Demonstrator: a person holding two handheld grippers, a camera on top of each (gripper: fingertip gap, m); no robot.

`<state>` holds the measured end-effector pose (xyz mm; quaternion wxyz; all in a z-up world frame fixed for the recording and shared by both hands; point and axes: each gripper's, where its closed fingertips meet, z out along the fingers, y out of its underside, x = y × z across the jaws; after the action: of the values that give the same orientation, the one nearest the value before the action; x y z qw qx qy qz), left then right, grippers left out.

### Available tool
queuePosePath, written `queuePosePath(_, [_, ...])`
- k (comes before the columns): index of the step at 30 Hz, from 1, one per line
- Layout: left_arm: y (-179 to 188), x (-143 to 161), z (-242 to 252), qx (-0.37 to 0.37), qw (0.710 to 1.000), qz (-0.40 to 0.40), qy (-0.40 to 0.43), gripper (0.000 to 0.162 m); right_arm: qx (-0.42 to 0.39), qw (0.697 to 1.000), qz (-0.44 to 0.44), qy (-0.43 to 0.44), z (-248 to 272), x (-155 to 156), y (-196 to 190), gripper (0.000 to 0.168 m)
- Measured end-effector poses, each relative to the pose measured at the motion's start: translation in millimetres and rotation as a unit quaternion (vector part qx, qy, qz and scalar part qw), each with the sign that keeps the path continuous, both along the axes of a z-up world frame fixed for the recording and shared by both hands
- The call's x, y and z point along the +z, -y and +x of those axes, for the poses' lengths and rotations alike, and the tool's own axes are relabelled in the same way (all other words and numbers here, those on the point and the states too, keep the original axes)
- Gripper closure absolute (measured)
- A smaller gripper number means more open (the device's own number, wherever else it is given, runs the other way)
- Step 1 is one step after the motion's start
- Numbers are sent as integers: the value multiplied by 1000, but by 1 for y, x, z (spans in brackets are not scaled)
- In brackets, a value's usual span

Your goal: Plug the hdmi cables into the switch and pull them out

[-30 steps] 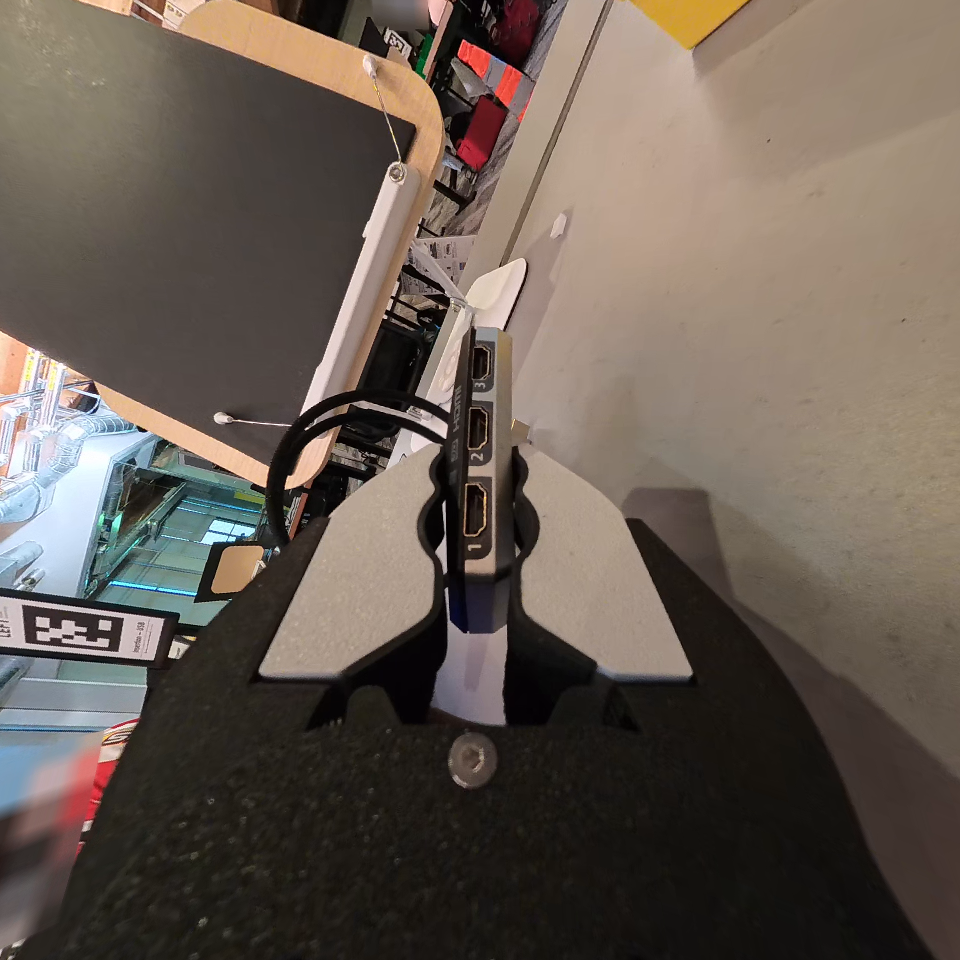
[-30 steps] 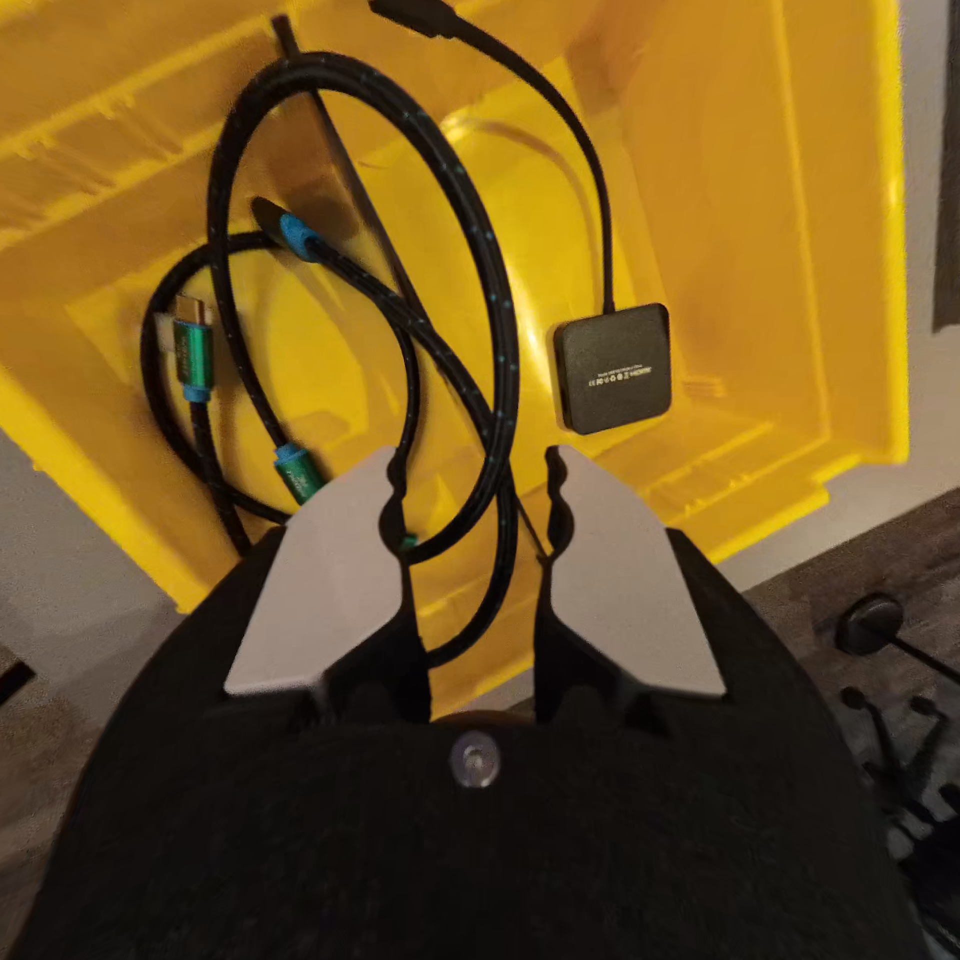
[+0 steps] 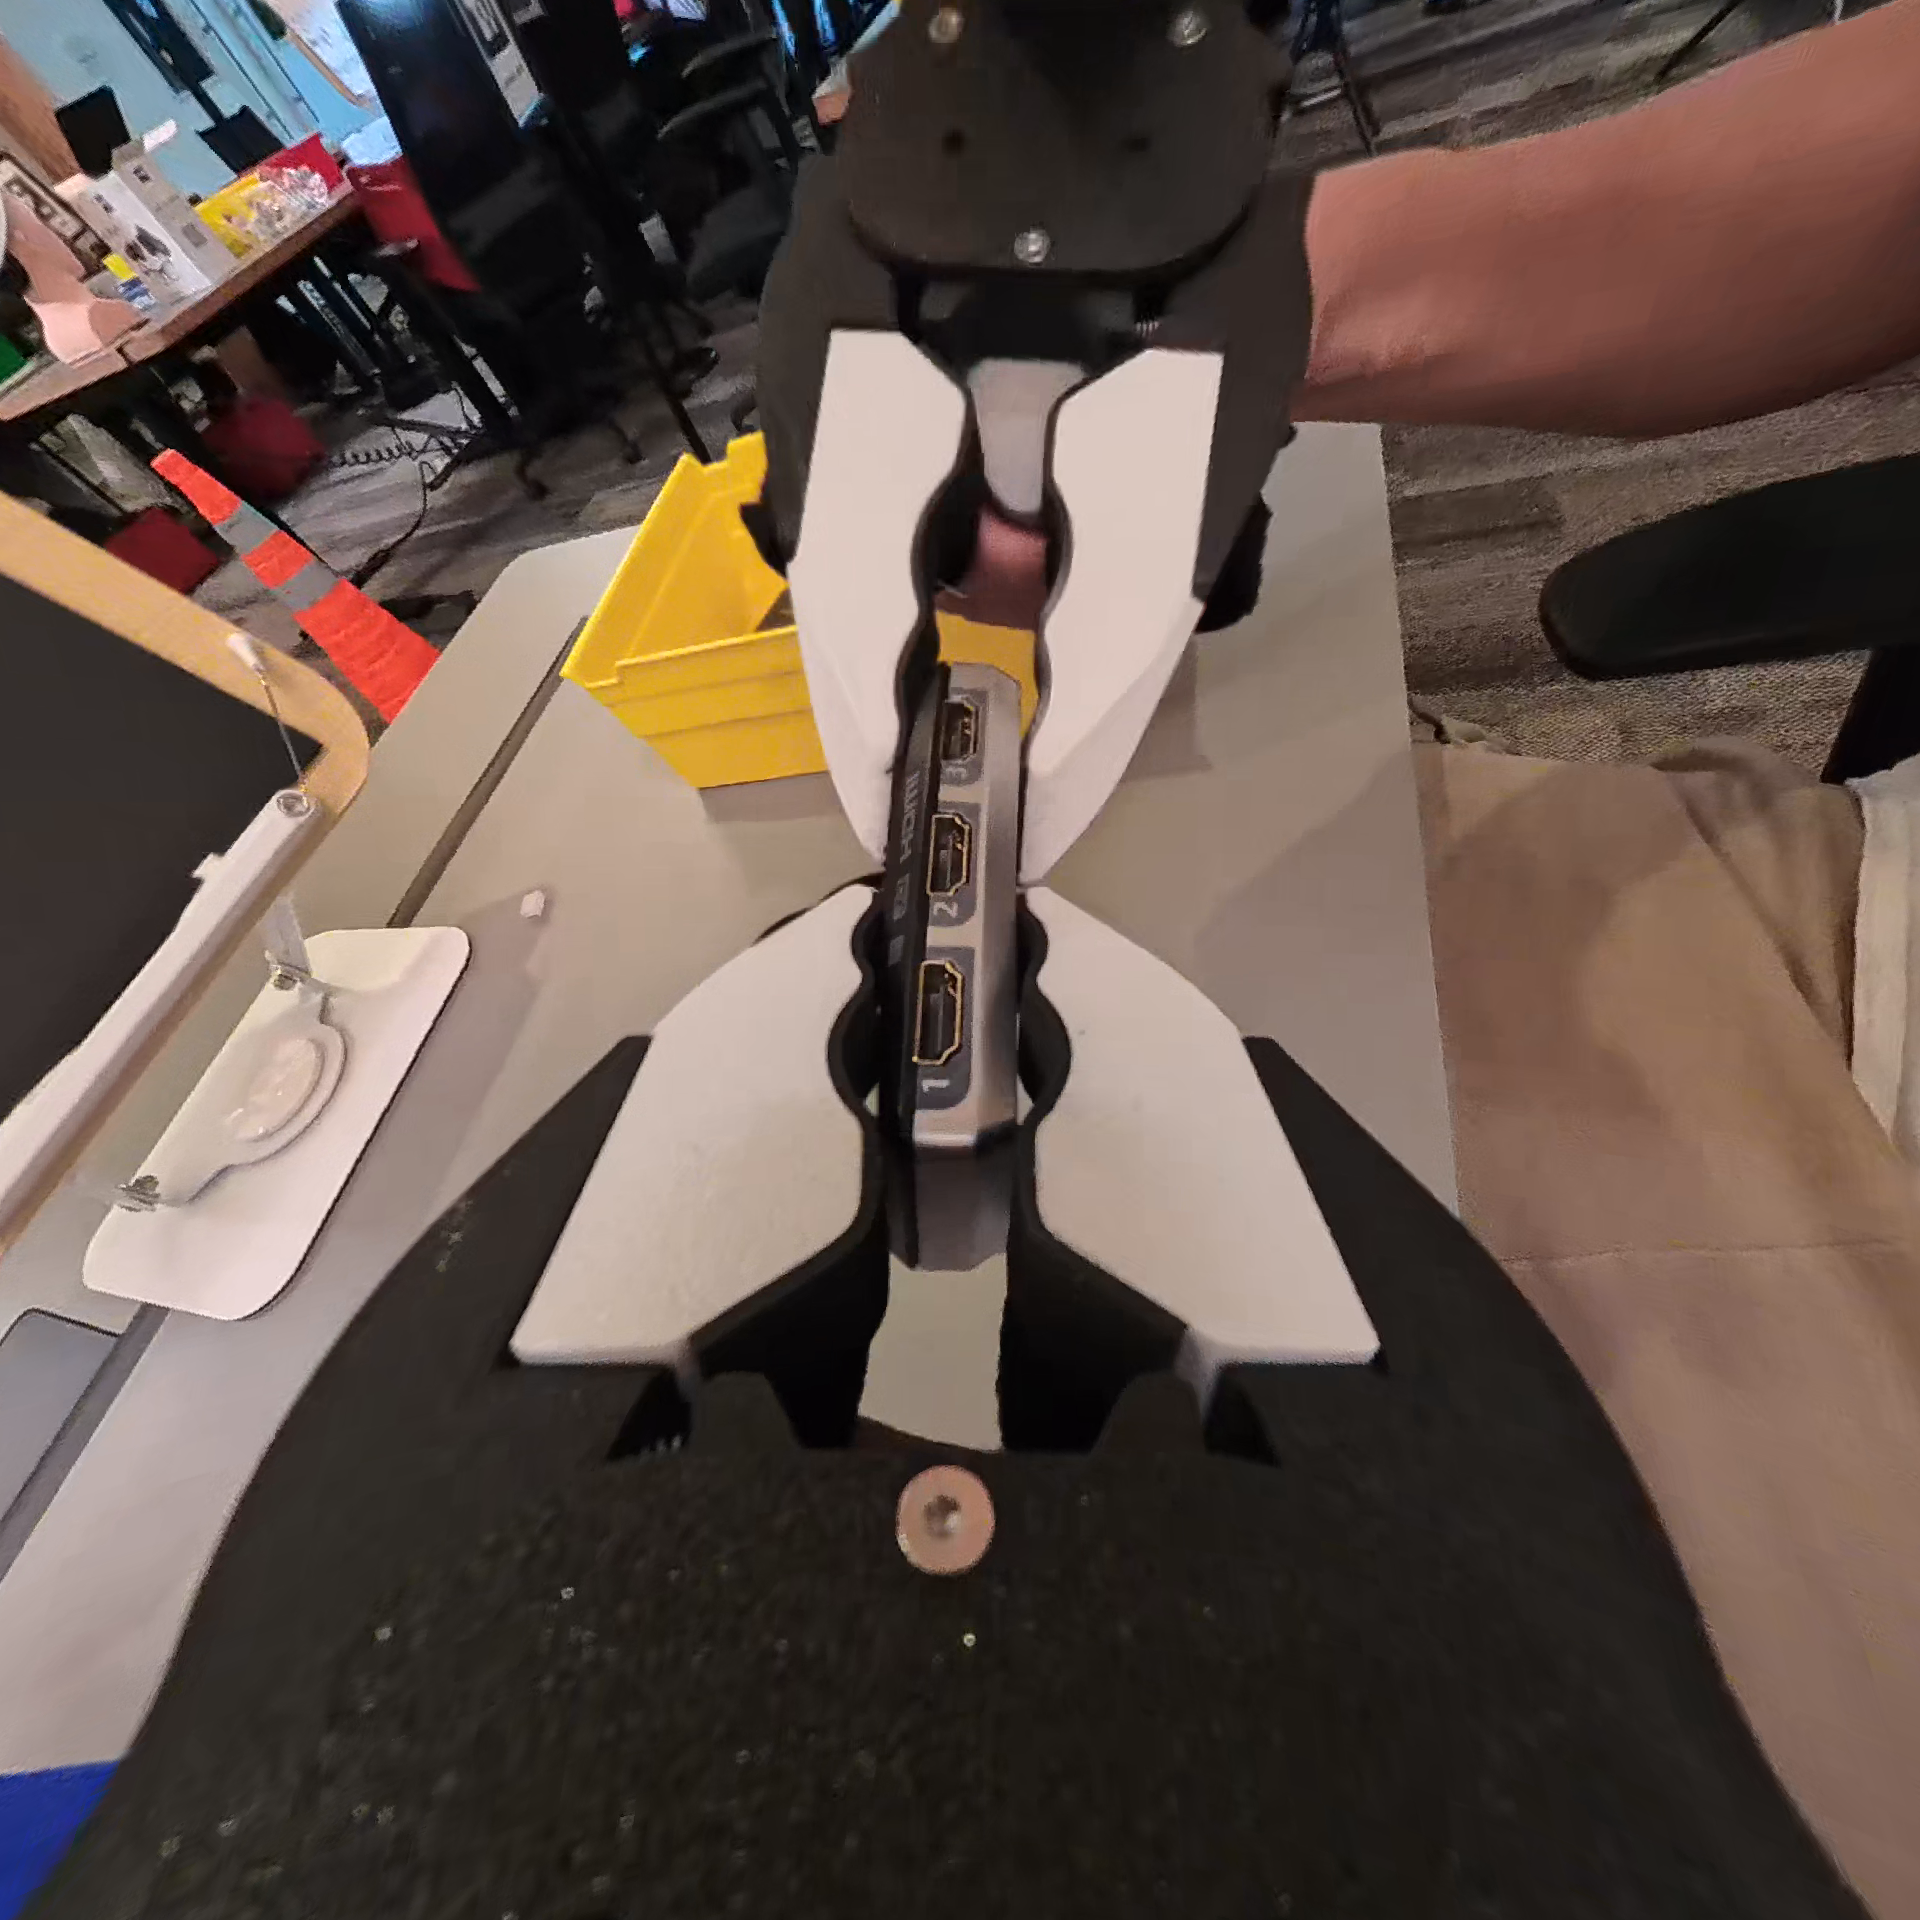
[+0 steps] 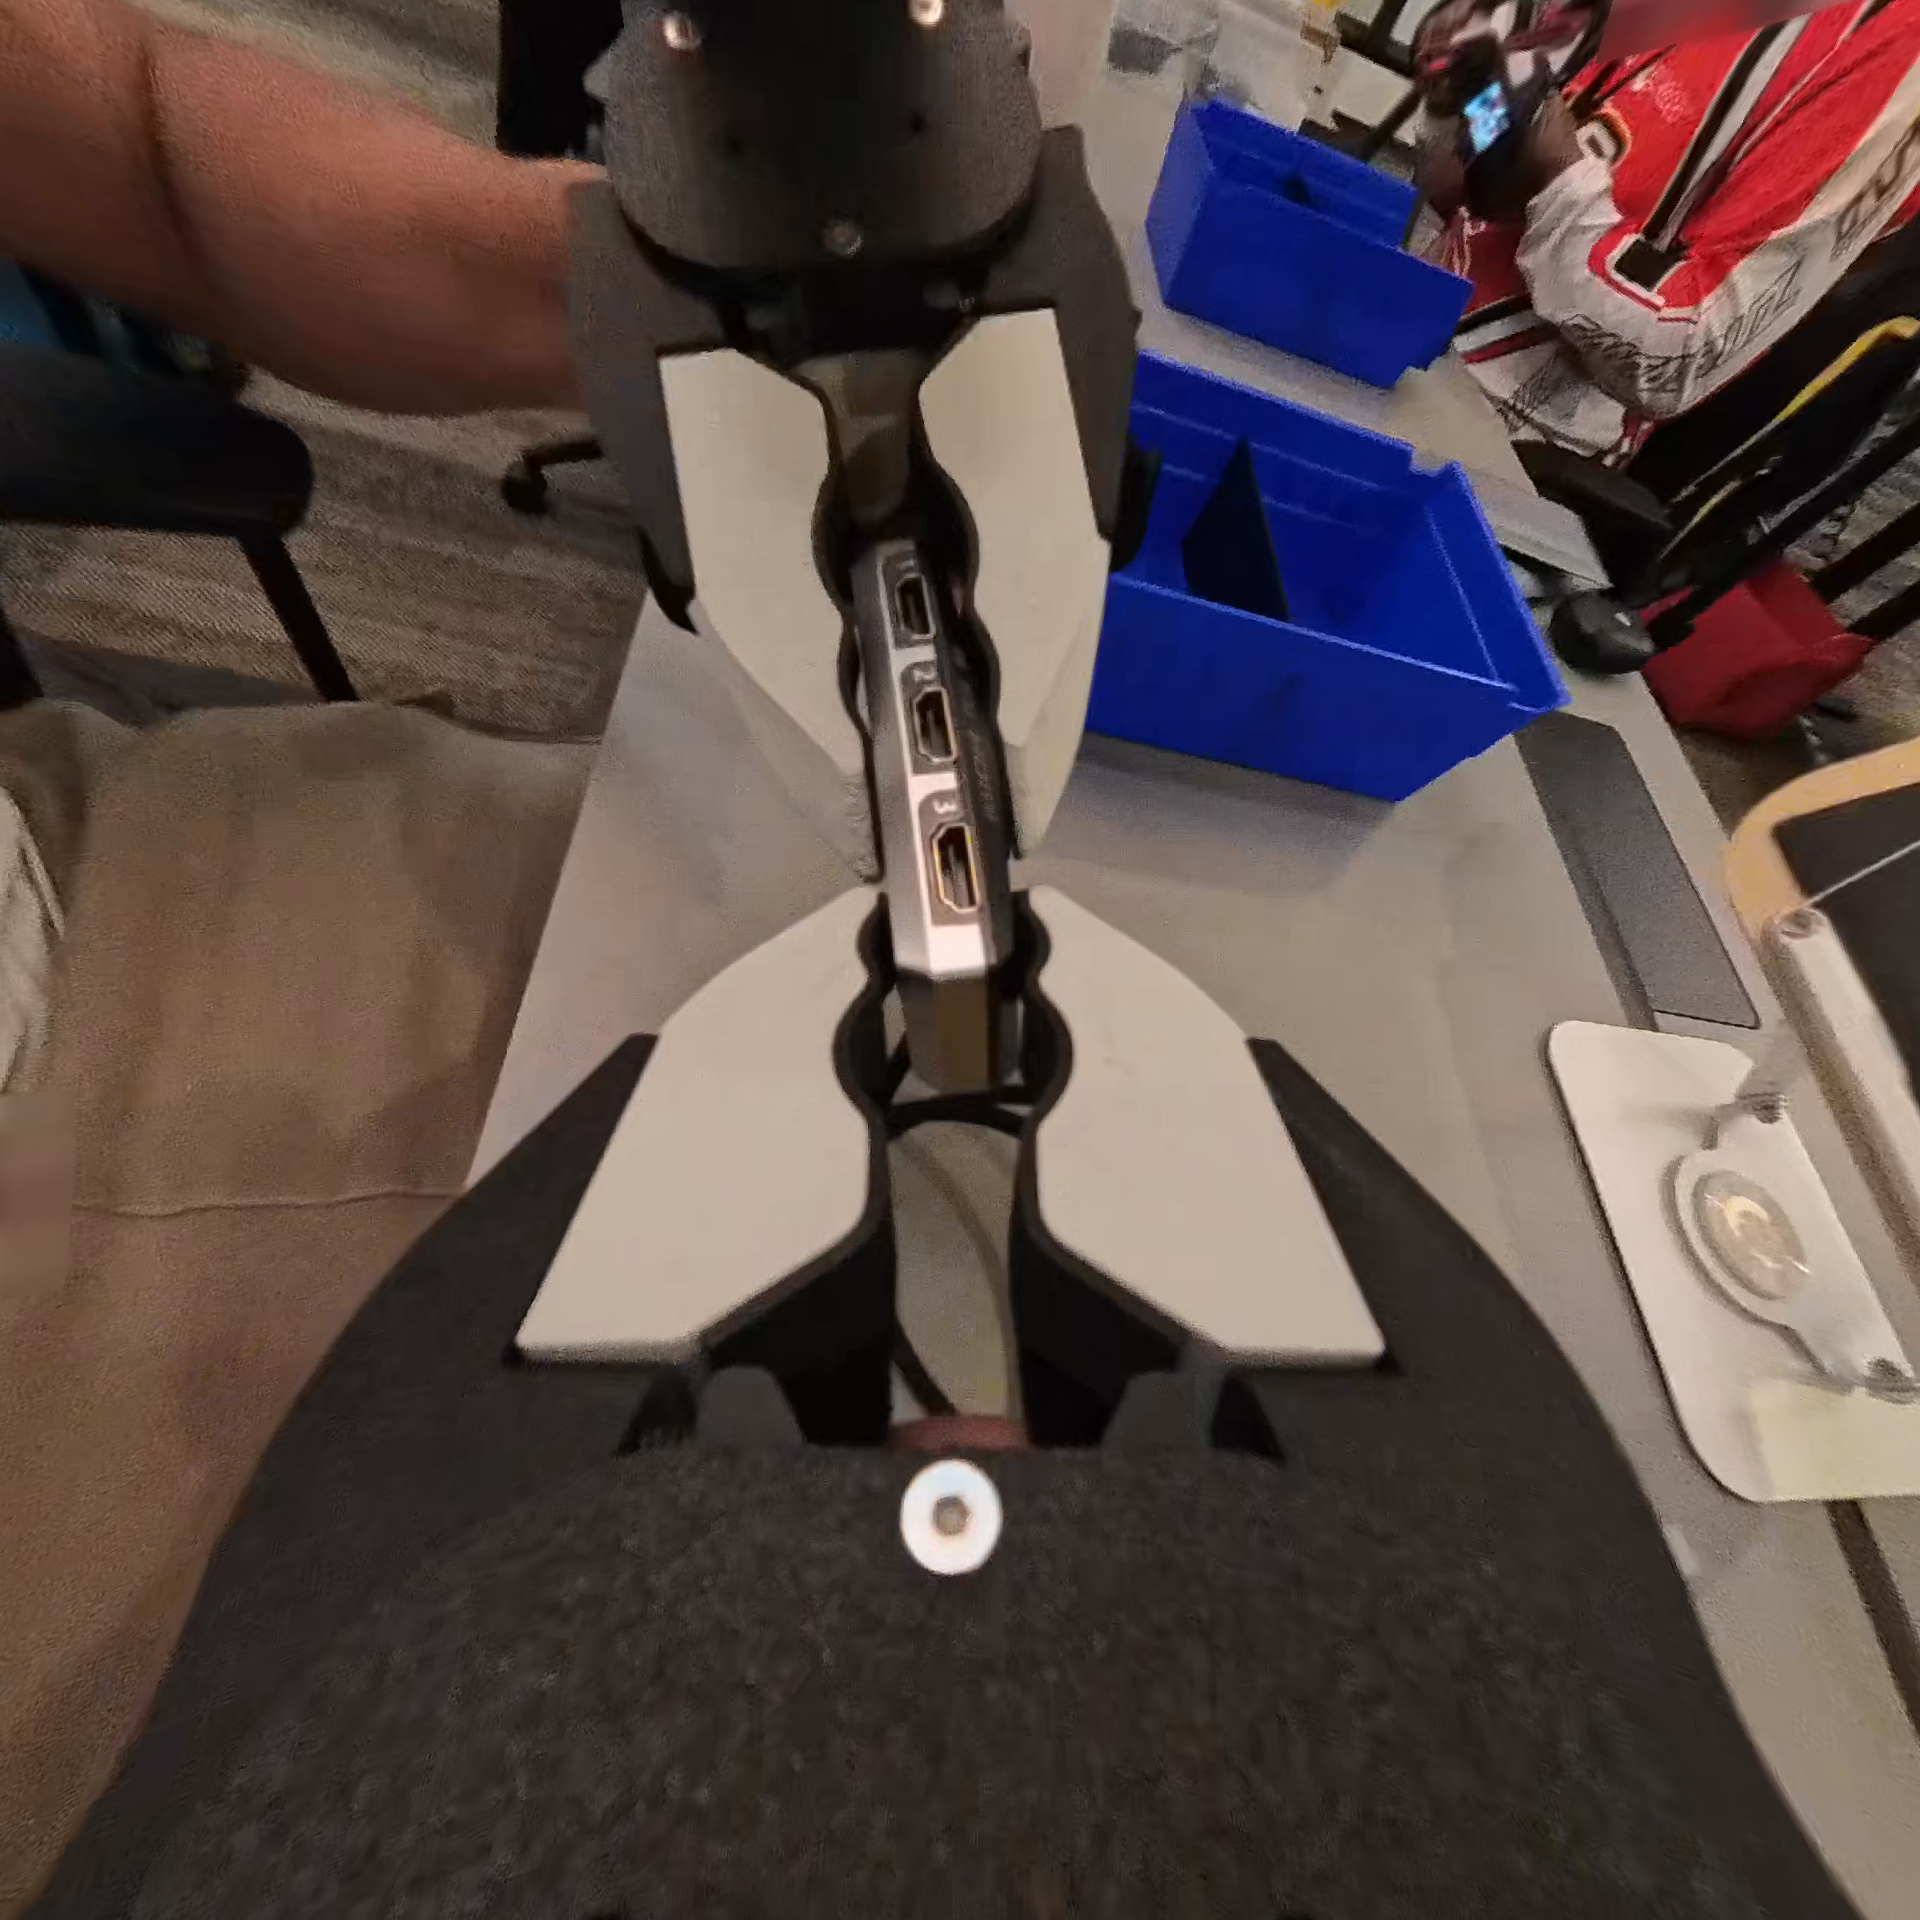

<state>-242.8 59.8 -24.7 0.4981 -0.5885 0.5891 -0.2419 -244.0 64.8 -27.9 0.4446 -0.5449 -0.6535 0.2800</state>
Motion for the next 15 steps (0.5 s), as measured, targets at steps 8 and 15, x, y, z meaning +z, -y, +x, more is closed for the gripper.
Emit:
queuePosePath(8, [11, -1, -42, 168, 980, -48, 96, 129, -96, 988, 118, 2, 67, 89, -50, 149])
queuePosePath(15, [63, -100, -63, 220, 950, -207, 85, 135, -218, 965, 143, -6, 181, 189, -140, 149])
